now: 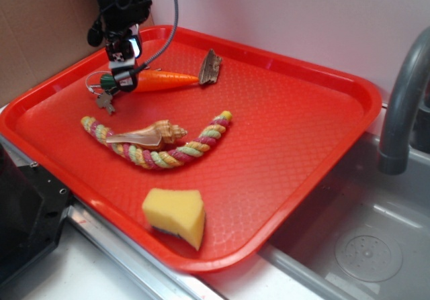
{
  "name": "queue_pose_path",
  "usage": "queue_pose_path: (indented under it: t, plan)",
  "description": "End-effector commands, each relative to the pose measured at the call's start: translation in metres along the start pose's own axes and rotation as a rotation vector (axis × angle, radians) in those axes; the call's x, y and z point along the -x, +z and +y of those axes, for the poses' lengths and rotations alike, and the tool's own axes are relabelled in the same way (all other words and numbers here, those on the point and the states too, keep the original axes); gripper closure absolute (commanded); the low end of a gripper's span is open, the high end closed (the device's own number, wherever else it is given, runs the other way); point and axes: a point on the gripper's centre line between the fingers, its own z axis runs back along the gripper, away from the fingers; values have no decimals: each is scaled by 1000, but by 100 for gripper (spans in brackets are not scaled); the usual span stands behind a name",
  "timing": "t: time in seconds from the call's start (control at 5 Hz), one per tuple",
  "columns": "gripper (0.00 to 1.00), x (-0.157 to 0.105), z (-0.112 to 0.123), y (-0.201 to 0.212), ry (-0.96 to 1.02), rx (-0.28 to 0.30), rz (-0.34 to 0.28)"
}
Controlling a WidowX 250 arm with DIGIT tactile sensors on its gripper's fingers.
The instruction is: Grab the carrot.
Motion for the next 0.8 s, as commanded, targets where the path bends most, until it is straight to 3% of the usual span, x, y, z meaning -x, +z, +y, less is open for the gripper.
queue_pose_path:
  t: [0.0,0.2,0.6]
  plan:
    - [0,-15,-1,-15,-98,-4,-107]
    - [100,-32,-16,-25,-151,-36,-19]
    - [100,-22,-9,-13,-123,-40,-56]
